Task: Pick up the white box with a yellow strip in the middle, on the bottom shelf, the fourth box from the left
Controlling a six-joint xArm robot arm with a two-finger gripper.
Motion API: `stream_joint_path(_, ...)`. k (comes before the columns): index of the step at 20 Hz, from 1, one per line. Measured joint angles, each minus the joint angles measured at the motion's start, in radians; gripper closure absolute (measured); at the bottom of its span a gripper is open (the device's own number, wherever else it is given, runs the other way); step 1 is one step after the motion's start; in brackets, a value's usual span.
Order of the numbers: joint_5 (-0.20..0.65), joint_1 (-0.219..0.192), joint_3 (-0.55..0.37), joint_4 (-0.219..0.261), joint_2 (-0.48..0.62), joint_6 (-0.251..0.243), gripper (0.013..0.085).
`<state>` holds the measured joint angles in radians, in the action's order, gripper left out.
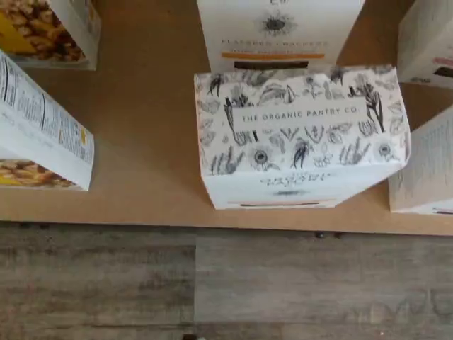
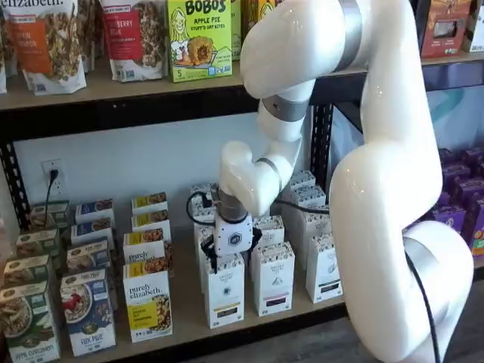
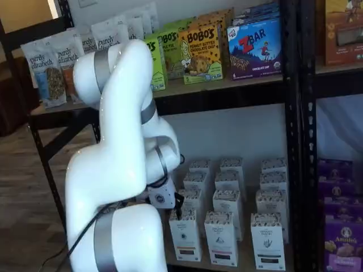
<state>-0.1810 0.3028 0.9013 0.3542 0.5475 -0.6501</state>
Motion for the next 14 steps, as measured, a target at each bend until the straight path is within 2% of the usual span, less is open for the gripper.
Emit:
stream_joint_path(3, -0.007, -0.004, 0.037, -0.022, 0.029, 0.025, 0.013)
stream_joint_path(6, -0.017, -0.011, 0.067, 0.0, 0.05, 0.012, 0.013)
stream_joint_path(11, -0.027, -0.017, 0.117, -0.008, 0.093, 0.025, 0.013)
stream_joint_path(14, -0.029, -0.021, 0.149, 0.012, 0.121, 0.011, 0.013)
